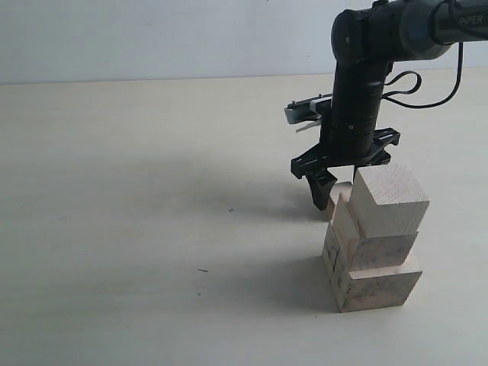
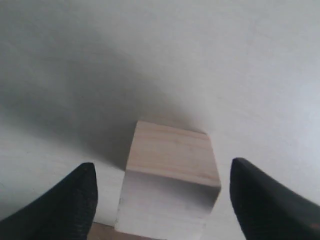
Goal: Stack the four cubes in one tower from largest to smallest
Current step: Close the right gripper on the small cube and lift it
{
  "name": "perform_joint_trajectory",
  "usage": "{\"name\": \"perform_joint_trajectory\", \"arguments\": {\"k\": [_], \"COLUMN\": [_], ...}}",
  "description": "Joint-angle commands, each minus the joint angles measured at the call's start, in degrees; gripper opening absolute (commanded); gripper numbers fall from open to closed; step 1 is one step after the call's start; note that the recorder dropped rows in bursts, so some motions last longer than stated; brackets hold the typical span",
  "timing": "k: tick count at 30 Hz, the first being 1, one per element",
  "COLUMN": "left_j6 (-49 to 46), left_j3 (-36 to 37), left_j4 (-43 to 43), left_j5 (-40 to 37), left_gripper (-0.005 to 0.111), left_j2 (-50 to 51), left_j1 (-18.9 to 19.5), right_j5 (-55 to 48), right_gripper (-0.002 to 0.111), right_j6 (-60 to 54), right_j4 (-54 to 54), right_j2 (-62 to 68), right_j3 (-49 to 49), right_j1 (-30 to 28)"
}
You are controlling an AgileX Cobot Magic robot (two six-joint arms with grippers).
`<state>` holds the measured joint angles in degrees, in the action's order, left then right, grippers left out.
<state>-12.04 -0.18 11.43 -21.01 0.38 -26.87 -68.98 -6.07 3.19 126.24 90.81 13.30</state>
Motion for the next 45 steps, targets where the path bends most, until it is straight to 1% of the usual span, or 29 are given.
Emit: {"name": "perform_joint_trajectory", "arguments": {"k": [1,3,7,8,12,14,17,29,38,45], "left_j6": [0.0,0.0,0.0,0.0,0.0,0.0,0.0,0.0,0.0,0.0], "left_j3": [0.2,0.2,0.2,0.2,0.2,0.2,0.2,0.2,0.2,0.2], "left_j4": [-0.2,-0.2,-0.2,-0.2,-0.2,-0.2,-0.2,-0.2,-0.2,-0.2], "left_j5": [0.3,0.3,0.3,0.3,0.3,0.3,0.3,0.3,0.3,0.3], "left_gripper": [0.000,0.000,0.000,0.000,0.000,0.000,0.000,0.000,0.000,0.000], "left_j2": [-0.4,-0.4,-0.4,-0.4,-0.4,-0.4,-0.4,-0.4,-0.4,-0.4], "left_j1": [0.3,0.3,0.3,0.3,0.3,0.3,0.3,0.3,0.3,0.3], "right_j5": [1.7,1.7,1.8,2.2,4.0,4.5,4.9,4.9,3.6,-1.0], "right_gripper": [0.064,0.055,0.049,0.046,0.021,0.013,0.007,0.005,0.005,0.005], "right_j6": [0.2,0.2,0.2,0.2,0.2,0.2,0.2,0.2,0.3,3.3], "right_j4": [-0.6,-0.6,-0.6,-0.6,-0.6,-0.6,-0.3,-0.3,-0.2,-0.2], "right_j2": [0.6,1.0,2.2,2.2,1.7,0.9,-0.2,-5.8,-18.4,-30.7], "right_j3": [-0.2,-0.2,-0.2,-0.2,0.8,1.5,2.0,2.1,2.1,2.1], "right_j1": [-0.6,-0.8,-0.8,-0.8,-0.8,-0.8,-0.8,-0.8,-0.8,-0.8]}}
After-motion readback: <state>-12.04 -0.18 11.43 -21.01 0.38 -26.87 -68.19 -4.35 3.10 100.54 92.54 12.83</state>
